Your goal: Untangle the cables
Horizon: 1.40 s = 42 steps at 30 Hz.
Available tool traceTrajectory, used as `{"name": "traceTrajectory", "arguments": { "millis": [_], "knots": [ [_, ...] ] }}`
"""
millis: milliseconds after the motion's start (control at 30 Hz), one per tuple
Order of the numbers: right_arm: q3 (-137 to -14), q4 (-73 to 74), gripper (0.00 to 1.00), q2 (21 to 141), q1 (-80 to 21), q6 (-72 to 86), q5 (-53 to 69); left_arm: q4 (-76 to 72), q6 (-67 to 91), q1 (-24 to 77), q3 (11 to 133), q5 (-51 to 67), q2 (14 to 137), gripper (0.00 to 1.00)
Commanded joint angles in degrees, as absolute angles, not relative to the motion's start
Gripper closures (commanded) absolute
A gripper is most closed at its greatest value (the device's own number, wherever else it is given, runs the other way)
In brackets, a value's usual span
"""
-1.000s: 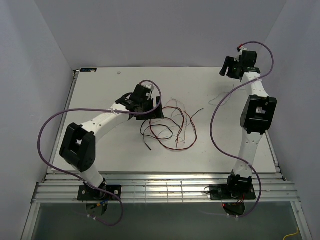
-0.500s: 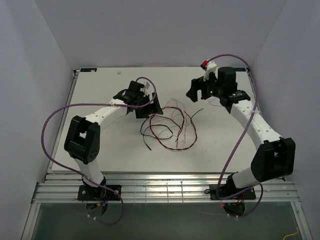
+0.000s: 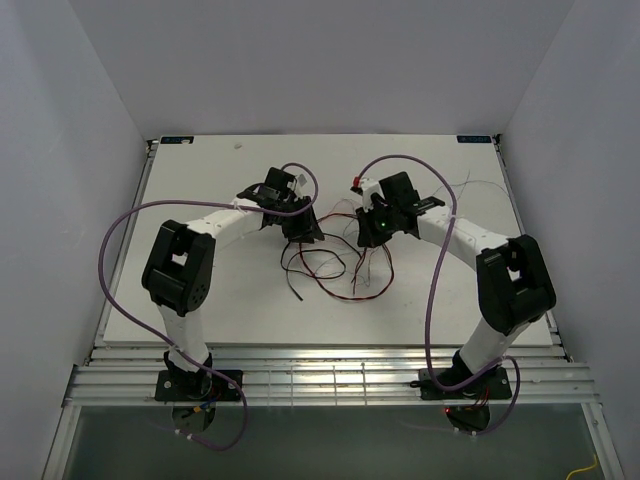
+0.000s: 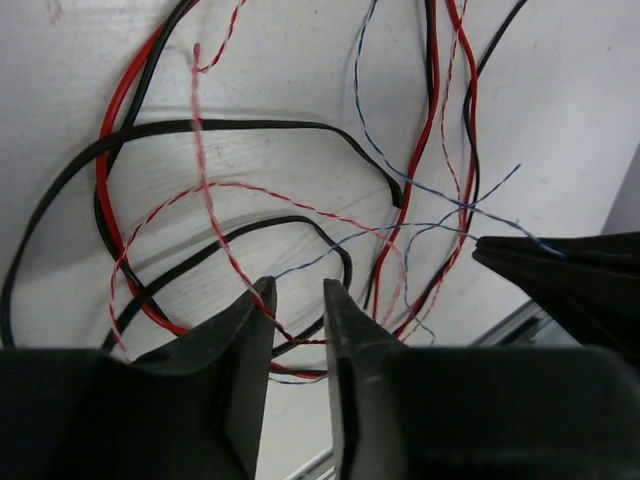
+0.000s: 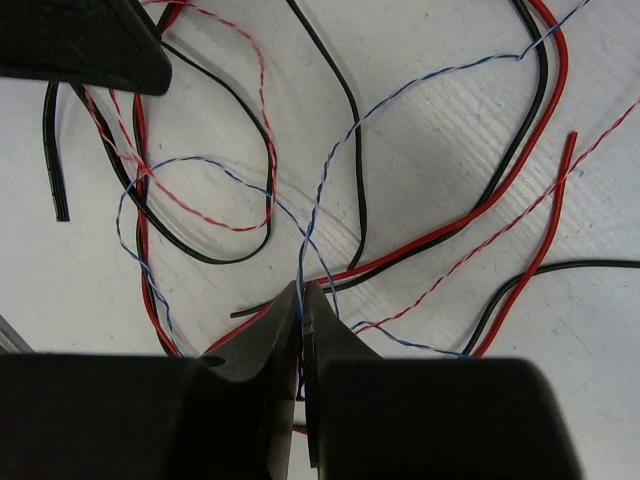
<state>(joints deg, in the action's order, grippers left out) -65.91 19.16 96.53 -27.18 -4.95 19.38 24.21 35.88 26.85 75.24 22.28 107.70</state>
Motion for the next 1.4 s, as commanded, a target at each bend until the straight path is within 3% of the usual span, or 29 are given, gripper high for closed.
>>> {"name": "traceTrajectory", "arguments": {
  "millis": [0, 33, 67, 100, 400, 633, 900, 1100, 1367],
  "knots": [
    [-68.1, 20.6, 0.92, 93.7, -27.6, -4.7, 18.1, 22.2, 36.3, 26.9, 76.8, 22.9, 105.6, 0.67],
    [-67.6, 21.0, 0.92, 91.4, -27.6, -4.0, 17.3, 22.0, 36.4, 26.9, 76.8, 23.0, 105.5, 0.77],
    [-67.5, 21.5, 0.92, 90.1, -27.6, -3.6, 16.4, 21.9, 36.5, 26.9, 76.9, 22.9, 105.4, 0.95],
    [-67.5, 21.9, 0.92, 88.7, -27.6, -3.1, 14.5, 22.0, 36.4, 26.9, 76.9, 22.4, 105.4, 1.0],
    [-72.0, 22.3, 0.92, 72.1, -25.6, 2.4, 5.4, 22.9, 35.7, 26.9, 74.4, 16.9, 99.8, 1.0],
    [-77.9, 21.8, 0.92, 68.7, -13.2, 4.0, 15.5, 23.7, 36.4, 26.9, 71.1, 11.7, 94.9, 1.0],
    [-81.8, 17.7, 0.92, 73.6, 6.7, 6.9, 26.1, 24.2, 36.1, 26.9, 67.3, 6.8, 82.4, 1.0],
    [-91.0, 15.4, 0.92, 83.7, 18.4, 10.2, 28.1, 26.6, 35.0, 26.8, 69.7, 0.1, 72.7, 1.0],
    [-95.7, 14.5, 0.92, 91.7, 20.8, 10.3, 29.8, 36.8, 33.4, 25.3, 77.2, -18.5, 67.1, 1.0]
  ]
}}
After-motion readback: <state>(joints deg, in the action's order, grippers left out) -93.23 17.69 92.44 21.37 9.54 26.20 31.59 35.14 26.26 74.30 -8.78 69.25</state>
